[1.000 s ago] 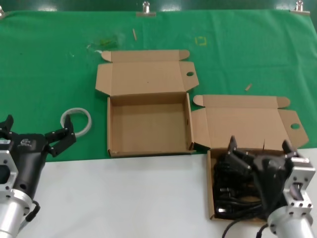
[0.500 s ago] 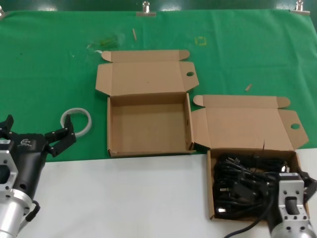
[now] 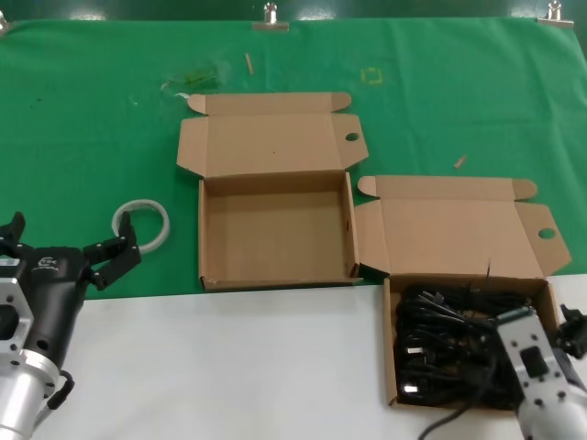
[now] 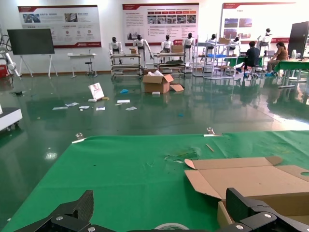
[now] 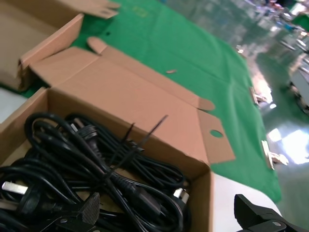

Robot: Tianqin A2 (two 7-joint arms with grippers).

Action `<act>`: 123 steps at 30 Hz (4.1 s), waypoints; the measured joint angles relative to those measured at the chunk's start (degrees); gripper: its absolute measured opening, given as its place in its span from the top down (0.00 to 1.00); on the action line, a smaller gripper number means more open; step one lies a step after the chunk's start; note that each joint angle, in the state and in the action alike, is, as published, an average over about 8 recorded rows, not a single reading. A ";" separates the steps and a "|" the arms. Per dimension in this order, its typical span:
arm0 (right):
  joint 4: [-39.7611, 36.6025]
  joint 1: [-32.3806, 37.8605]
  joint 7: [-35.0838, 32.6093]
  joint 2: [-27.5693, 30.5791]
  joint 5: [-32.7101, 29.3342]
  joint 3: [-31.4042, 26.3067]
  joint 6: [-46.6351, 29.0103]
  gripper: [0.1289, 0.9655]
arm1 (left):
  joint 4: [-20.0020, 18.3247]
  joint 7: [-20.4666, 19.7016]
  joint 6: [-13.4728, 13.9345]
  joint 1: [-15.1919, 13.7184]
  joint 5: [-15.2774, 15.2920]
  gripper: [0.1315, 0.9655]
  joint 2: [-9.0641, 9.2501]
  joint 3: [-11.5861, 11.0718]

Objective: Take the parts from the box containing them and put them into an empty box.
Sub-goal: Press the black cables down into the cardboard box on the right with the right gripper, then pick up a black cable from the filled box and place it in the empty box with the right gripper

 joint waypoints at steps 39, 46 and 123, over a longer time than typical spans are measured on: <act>-9.00 9.55 -11.08 0.00 5.05 -4.26 2.34 0.11 | 0.00 -0.02 0.00 0.00 0.02 0.00 0.00 0.00; -8.59 9.18 -10.69 0.00 5.05 -3.95 2.07 0.23 | 0.00 -0.02 0.00 0.00 0.02 0.00 0.00 0.00; -27.14 43.88 11.41 0.33 5.05 -47.03 -5.36 0.92 | 0.00 -0.01 0.00 0.00 0.02 0.00 0.00 0.00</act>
